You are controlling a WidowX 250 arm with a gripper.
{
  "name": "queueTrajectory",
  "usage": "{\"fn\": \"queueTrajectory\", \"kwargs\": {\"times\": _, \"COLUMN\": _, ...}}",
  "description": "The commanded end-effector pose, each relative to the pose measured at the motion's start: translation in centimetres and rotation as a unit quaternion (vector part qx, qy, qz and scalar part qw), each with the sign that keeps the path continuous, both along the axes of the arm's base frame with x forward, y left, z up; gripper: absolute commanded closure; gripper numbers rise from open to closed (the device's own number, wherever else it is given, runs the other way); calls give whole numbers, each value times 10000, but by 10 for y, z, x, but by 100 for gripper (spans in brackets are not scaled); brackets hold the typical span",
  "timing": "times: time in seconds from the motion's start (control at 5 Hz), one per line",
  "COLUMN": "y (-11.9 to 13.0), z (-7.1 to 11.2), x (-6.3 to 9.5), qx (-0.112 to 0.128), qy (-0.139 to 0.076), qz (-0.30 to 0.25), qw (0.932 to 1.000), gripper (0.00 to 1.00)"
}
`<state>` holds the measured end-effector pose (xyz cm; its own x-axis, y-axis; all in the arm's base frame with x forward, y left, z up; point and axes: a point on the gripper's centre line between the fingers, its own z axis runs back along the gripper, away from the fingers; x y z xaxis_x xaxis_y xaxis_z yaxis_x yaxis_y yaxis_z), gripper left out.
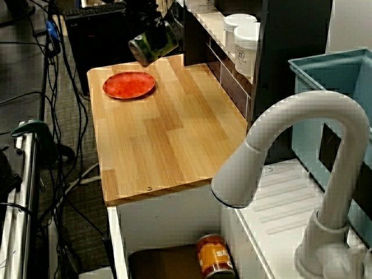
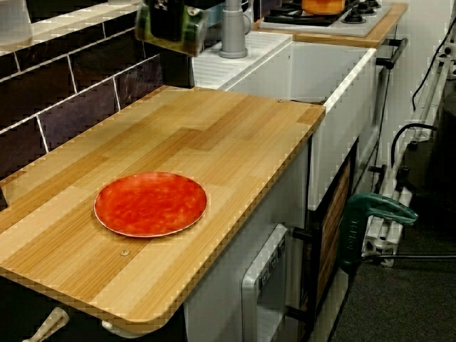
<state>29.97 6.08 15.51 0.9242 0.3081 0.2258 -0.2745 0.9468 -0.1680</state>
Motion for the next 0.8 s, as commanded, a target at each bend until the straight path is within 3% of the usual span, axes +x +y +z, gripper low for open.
{"fn": "queueTrajectory", "kwargs": {"times": 0.0, "y": 8, "z": 44, "x": 20, "qx": 19, "qy": -858, "qz": 272, "qw": 9959, "gripper": 100}}
{"fn": "queueTrajectory", "kwargs": {"times": 0.4, "y": 5, "z": 67, "x": 18, "qx": 15, "qy": -1471, "qz": 327, "qw": 9886, "gripper": 100}}
{"fn": "queueTrajectory", "kwargs": {"times": 0.6, "y": 3, "z": 67, "x": 21, "qx": 112, "qy": -1788, "qz": 518, "qw": 9825, "gripper": 100}}
